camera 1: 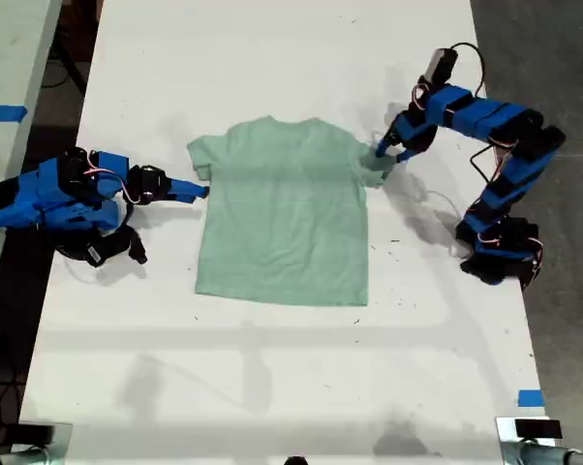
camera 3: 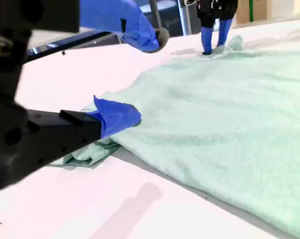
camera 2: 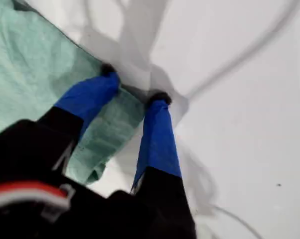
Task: Fold t shirt
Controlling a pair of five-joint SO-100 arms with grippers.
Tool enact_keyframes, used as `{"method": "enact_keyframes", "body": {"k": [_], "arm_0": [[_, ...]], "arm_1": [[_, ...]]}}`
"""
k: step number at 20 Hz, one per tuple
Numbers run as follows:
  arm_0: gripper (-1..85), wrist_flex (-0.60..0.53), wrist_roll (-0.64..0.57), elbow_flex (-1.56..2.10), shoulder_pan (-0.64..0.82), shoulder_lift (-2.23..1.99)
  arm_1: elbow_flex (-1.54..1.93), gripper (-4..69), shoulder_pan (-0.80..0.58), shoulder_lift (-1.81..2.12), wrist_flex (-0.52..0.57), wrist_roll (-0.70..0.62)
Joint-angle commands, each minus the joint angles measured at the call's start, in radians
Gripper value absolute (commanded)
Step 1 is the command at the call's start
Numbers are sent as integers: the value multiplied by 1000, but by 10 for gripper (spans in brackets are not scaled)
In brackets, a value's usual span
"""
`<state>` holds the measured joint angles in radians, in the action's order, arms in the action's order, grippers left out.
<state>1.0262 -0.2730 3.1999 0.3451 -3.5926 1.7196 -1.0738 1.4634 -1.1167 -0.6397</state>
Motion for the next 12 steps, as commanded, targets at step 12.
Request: {"method": "enact_keyframes", "body": {"k": [12], "arm_0": [[195, 2, -5, 9, -3, -8]], "arm_1": [[-221, 230, 693, 325, 311, 15]]}}
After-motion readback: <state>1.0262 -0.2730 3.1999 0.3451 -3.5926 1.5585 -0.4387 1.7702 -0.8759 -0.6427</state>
